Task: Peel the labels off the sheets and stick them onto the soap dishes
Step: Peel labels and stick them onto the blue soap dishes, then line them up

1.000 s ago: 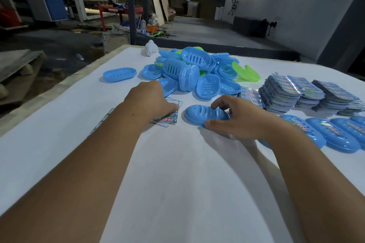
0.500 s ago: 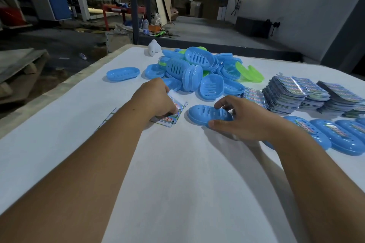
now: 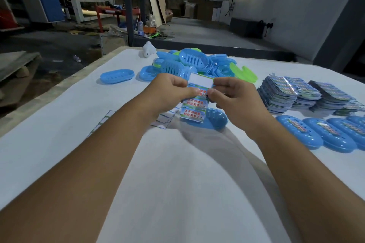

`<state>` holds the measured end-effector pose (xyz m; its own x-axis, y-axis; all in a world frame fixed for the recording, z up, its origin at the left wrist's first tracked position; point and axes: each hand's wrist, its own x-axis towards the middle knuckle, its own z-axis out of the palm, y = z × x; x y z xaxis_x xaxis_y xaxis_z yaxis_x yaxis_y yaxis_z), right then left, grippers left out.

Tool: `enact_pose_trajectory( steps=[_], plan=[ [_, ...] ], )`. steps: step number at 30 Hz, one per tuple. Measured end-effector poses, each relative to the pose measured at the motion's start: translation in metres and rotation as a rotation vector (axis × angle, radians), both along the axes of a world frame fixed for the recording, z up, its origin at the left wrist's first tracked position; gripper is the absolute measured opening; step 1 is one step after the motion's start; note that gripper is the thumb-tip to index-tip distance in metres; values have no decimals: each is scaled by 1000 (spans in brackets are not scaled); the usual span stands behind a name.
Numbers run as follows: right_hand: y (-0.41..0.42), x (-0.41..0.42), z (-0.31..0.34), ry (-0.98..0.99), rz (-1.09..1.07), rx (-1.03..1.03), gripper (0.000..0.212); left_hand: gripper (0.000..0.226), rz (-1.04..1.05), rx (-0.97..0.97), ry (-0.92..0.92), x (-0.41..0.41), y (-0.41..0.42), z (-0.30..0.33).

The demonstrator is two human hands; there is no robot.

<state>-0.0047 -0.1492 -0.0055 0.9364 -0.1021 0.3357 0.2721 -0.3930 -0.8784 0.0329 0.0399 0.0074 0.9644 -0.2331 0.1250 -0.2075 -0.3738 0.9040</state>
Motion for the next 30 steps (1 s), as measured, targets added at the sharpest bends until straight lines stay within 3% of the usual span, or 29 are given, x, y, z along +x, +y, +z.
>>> enact_pose_trajectory(
  steps=[7,16,21,25,30],
  plan=[
    [-2,1,2,1,-62,71,12,17,52,-4,-62,-1,-2,0],
    [-4,3,1,8,-72,22,26,17,41,69,-89,-5,-4,0],
    [-5,3,1,32,-85,39,12,20,34,96,-113,-5,-5,0],
    [-7,3,1,-49,-207,-115,21,22,21,58,-152,-5,-7,0],
    [1,-7,3,9,-55,-68,21,16,-49,24,-195,-8,-11,-2]
  ],
)
